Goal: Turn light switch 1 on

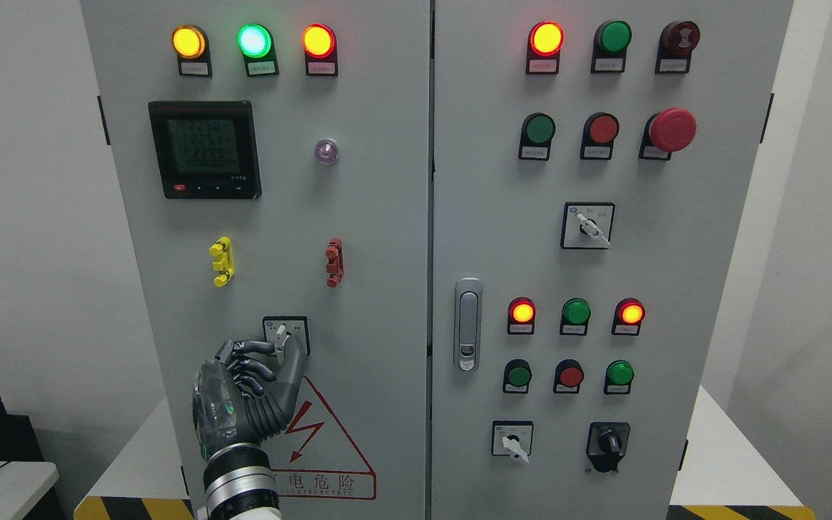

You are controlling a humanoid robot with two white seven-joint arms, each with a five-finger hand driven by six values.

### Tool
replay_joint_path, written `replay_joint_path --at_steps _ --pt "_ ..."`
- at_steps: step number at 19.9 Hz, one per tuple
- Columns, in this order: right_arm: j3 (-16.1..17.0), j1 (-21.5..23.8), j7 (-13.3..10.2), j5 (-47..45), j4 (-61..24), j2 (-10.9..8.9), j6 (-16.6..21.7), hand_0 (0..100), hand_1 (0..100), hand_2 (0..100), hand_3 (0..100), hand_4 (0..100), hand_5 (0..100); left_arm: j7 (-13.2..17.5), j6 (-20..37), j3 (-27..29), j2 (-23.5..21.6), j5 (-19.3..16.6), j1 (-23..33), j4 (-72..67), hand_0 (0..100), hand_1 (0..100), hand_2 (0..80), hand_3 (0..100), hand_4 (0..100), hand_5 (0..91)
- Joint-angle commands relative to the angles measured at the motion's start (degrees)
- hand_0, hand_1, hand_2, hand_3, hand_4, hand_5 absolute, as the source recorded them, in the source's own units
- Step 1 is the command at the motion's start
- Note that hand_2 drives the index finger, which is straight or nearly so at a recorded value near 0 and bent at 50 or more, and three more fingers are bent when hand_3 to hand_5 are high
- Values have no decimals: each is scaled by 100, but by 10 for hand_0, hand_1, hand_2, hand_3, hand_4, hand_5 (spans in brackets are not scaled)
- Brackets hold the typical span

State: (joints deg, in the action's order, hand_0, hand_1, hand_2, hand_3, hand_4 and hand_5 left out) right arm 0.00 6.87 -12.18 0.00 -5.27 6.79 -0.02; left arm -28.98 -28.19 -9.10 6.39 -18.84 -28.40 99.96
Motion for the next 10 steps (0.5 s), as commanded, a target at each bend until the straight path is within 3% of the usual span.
replay_joint_path --at_steps 1,10 --pt "-132 -1 -4 26 0 -2 2 120 389 0 0 0 0 -2 -2 14 2 12 -7 -3 212 543 546 863 922 884" --pt "-132 7 -4 26 0 -2 2 120 389 0 0 0 0 -2 -2 5 2 144 -7 -3 213 535 549 881 926 884"
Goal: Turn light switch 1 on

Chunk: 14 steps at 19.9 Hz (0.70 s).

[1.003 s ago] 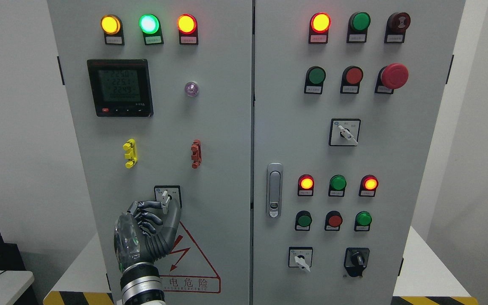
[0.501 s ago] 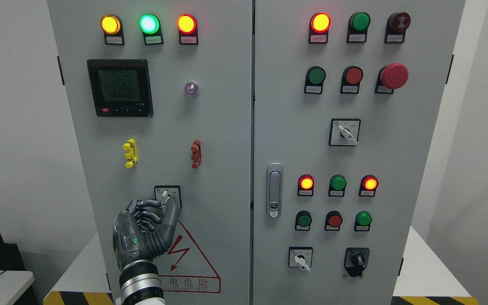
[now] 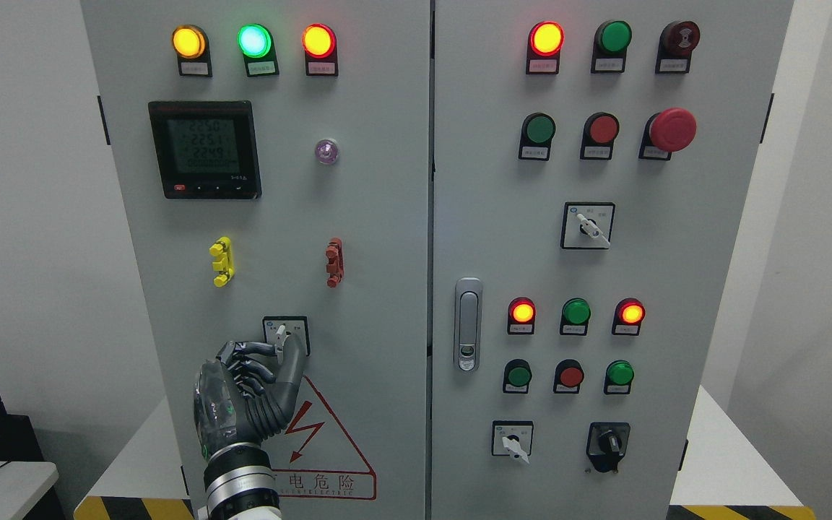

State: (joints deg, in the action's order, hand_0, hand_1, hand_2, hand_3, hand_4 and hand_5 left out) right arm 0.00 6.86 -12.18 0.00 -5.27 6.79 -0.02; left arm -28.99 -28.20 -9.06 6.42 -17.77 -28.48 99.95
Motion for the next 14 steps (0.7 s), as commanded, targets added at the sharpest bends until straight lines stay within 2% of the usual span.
replay_joint_path --at_steps 1,14 --pt "-132 -1 -3 26 0 7 2 120 389 0 0 0 0 -1 -1 1 0 37 -8 -11 214 532 548 879 926 884" --pt "-132 -1 -3 26 0 7 2 120 389 0 0 0 0 -1 -1 1 0 81 -8 -2 247 489 541 885 928 884"
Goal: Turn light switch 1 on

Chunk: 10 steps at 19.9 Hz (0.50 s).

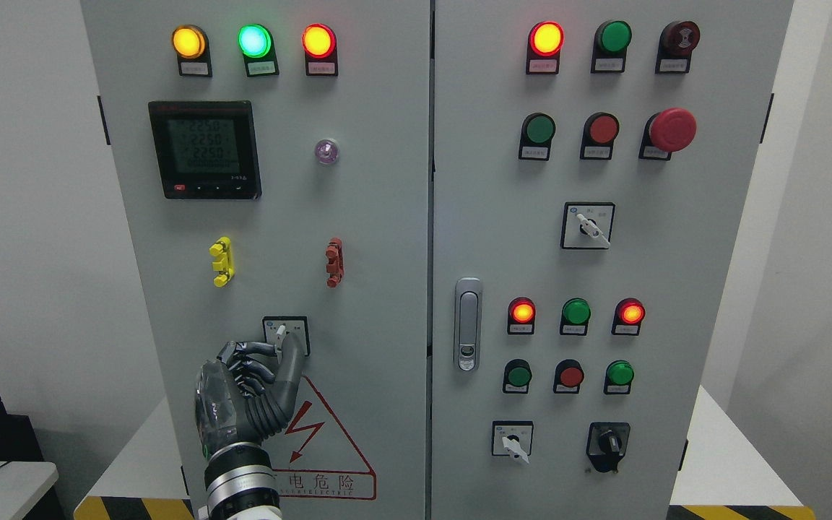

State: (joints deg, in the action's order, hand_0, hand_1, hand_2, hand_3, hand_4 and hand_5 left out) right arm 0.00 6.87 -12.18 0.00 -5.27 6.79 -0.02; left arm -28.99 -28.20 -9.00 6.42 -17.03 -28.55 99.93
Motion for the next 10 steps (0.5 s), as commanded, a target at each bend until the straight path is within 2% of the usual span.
replay_joint_path --at_steps 1,10 --pt "-132 8 -3 26 0 -2 2 120 389 0 0 0 0 -1 -1 -6 0 7 -1 0 248 488 541 886 929 884" --pt "-132 8 -3 26 0 7 2 120 389 0 0 0 0 16 -45 -14 0 16 -19 -8 260 483 543 889 933 884"
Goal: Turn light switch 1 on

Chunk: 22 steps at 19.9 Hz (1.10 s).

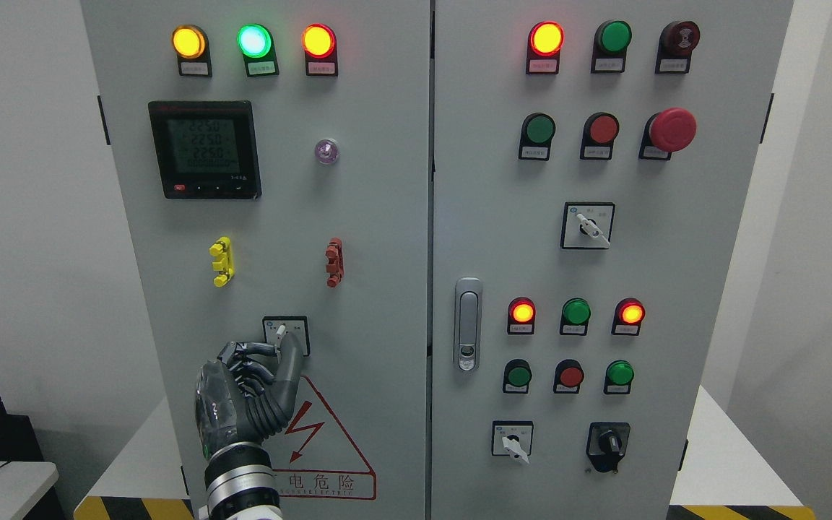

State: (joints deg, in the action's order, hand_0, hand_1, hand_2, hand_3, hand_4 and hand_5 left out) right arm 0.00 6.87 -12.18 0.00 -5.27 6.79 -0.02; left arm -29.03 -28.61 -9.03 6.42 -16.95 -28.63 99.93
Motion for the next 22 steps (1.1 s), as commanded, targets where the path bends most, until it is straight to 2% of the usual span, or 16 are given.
replay_joint_path --at_steps 1,22 --pt "-132 -1 -4 26 0 -2 2 120 389 0 0 0 0 20 -4 -11 0 8 -37 -8 261 483 543 889 933 884" --pt "-132 -2 -4 26 0 -2 2 120 389 0 0 0 0 11 -92 -11 0 -1 -55 9 313 463 560 902 941 886"
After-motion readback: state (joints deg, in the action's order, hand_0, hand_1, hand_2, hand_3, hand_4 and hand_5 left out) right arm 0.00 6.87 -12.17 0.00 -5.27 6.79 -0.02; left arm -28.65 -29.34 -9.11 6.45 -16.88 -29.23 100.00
